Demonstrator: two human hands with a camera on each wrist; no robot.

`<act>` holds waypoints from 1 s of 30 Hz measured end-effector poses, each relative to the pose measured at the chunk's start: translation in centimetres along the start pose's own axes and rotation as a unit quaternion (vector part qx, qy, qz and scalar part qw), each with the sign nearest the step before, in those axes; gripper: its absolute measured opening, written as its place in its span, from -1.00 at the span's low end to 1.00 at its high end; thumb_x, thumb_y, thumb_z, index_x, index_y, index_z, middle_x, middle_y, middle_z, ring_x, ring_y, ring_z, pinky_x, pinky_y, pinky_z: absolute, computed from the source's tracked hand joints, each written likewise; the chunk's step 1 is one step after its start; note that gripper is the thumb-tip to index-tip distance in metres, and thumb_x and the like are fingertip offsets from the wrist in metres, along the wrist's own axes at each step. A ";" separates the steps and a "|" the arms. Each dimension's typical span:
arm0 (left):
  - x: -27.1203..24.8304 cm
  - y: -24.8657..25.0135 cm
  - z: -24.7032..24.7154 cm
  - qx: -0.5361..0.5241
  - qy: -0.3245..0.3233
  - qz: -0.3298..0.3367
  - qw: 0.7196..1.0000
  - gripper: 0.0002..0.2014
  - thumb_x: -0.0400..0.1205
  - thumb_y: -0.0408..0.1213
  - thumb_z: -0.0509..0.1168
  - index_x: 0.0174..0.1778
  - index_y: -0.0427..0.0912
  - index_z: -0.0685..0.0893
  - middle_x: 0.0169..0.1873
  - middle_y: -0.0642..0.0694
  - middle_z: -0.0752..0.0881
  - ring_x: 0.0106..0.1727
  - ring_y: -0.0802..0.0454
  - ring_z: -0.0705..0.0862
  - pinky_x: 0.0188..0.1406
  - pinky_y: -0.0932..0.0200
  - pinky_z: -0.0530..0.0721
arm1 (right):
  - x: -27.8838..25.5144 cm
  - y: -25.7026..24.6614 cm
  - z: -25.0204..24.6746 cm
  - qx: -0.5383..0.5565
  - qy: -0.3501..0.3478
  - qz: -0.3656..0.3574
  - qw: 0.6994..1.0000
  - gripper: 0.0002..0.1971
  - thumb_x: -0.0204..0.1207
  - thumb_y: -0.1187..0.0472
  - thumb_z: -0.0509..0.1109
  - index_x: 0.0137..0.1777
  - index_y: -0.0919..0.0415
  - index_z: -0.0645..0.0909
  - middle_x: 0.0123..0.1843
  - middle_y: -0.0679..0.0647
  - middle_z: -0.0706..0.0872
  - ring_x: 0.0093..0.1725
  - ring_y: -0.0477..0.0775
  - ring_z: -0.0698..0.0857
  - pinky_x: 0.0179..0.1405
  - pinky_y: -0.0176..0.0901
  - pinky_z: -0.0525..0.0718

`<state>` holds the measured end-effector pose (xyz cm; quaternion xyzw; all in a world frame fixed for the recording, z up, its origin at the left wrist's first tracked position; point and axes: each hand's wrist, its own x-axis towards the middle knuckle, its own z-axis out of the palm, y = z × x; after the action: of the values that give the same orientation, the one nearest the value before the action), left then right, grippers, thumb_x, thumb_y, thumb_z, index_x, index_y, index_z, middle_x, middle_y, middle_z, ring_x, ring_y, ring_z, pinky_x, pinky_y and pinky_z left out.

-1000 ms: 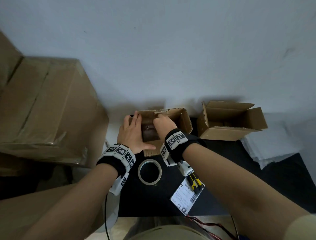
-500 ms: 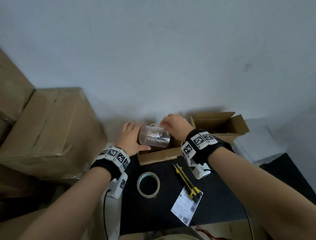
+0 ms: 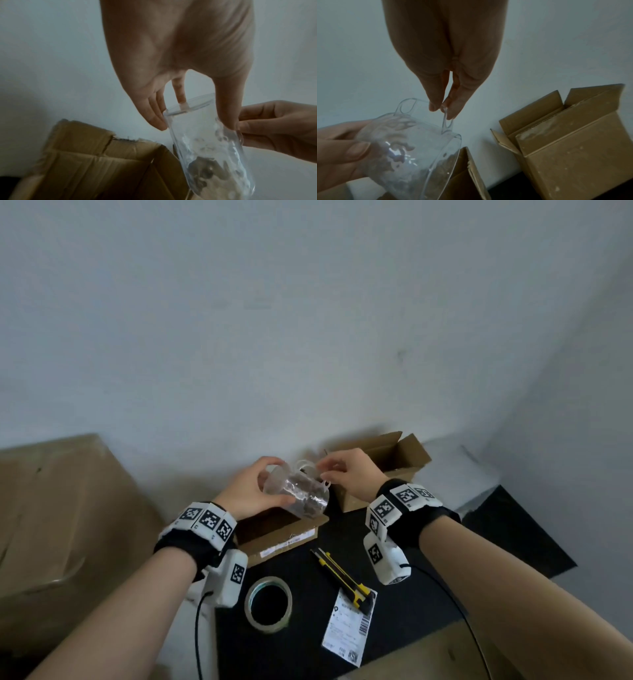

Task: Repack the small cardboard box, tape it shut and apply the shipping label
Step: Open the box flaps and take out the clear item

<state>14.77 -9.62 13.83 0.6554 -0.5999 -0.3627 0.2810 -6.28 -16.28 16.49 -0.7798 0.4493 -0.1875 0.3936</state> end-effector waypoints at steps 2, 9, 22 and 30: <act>0.6 0.6 0.6 -0.014 -0.010 0.005 1.000 -0.39 0.30 -0.11 0.60 0.21 0.14 0.48 0.05 0.05 0.63 0.07 0.10 0.61 -0.13 0.37 0.55 | -0.5 0.4 -0.8 0.014 0.014 0.002 1.000 -0.71 0.49 0.32 0.44 0.22 0.25 0.66 0.13 0.10 0.75 0.13 -0.01 0.70 0.26 -0.11 0.64; 3.0 2.2 3.5 -0.085 0.024 -0.021 0.996 -0.39 0.43 -0.11 0.51 0.33 -0.13 0.41 0.19 -0.06 0.57 0.15 0.04 0.60 -0.05 0.31 0.58 | -1.1 2.9 -4.0 0.025 0.008 0.045 0.999 -0.30 0.30 0.16 0.62 0.45 0.13 0.45 0.37 0.02 0.61 0.36 -0.07 0.55 0.41 0.06 0.54; 9.4 6.6 9.0 -0.182 0.049 -0.077 0.979 -0.51 0.53 -0.10 0.41 0.34 -0.06 0.42 0.03 -0.12 0.66 -0.05 0.07 0.71 -0.16 0.25 0.76 | 3.5 9.4 -10.8 0.006 -0.028 0.008 1.000 -0.16 0.23 0.13 0.67 0.51 0.11 0.37 0.40 -0.02 0.55 0.37 -0.07 0.52 0.38 -0.05 0.56; 12.5 8.5 12.9 -0.102 0.055 -0.080 0.990 -0.36 0.34 -0.24 0.59 0.31 -0.04 0.47 0.06 0.03 0.66 0.14 0.00 0.67 0.04 0.18 0.68 | 7.7 13.7 -14.6 0.029 -0.068 -0.038 0.997 -0.64 0.49 0.22 0.46 0.29 0.16 0.62 0.17 0.04 0.72 0.14 -0.01 0.69 0.33 0.00 0.59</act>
<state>-0.42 -22.15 11.48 0.6881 -0.4893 -0.4063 0.3493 -19.22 -33.25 14.32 -0.7952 0.3862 -0.1618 0.4384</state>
